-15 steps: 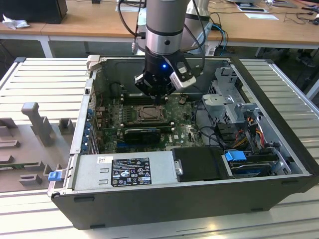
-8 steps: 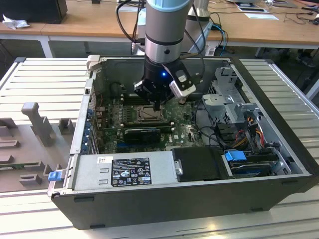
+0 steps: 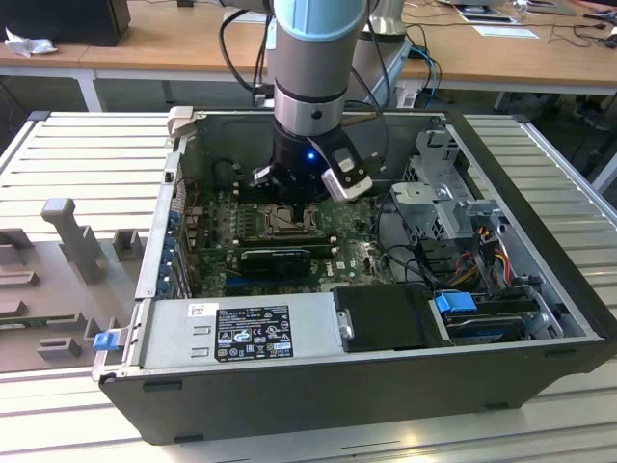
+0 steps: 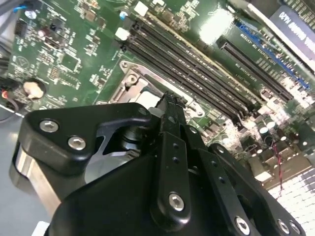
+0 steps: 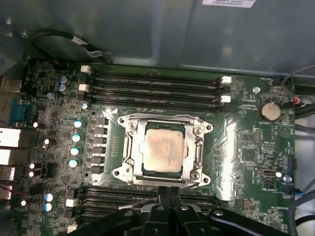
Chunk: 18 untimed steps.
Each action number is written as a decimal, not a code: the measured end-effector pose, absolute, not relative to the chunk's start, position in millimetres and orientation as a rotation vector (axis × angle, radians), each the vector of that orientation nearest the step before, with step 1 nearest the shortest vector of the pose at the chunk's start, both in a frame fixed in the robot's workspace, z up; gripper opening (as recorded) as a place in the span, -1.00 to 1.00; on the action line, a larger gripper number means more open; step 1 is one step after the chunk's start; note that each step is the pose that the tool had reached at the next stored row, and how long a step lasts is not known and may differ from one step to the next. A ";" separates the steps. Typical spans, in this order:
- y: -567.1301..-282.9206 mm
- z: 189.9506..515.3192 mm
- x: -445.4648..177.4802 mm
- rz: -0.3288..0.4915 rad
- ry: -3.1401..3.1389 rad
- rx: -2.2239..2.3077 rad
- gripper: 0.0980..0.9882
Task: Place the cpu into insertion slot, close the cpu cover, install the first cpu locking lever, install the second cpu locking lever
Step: 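Install the second cpu locking lever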
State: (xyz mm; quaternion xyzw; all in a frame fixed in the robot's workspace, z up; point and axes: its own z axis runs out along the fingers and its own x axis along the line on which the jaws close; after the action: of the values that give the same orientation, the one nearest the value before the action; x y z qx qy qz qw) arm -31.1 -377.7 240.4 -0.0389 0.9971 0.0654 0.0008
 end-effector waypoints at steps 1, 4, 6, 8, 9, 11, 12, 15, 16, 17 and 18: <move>-379.2 239.2 -34.2 0.211 3.130 -0.128 -0.98; -381.1 237.9 -43.6 0.222 3.129 -0.133 -0.98; -381.6 233.6 -47.4 0.231 3.128 -0.136 -0.98; -381.6 225.6 -47.4 0.231 3.129 -0.139 -0.98; -382.2 222.8 -47.7 0.234 3.128 -0.142 -0.98; -384.0 221.7 -49.8 0.259 3.126 -0.147 -0.98; -385.5 221.2 -51.7 0.280 3.123 -0.151 -0.98; -389.8 220.1 -55.8 0.319 3.118 -0.167 -0.98; -390.7 219.9 -56.8 0.324 3.118 -0.171 -0.98; -391.7 219.6 -58.4 0.328 3.117 -0.173 -0.98; -393.1 219.1 -61.1 0.335 3.116 -0.175 -0.98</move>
State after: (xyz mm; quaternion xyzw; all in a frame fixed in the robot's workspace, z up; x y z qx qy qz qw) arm -61.1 -393.1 219.1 -0.0559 0.9927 0.1067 0.0013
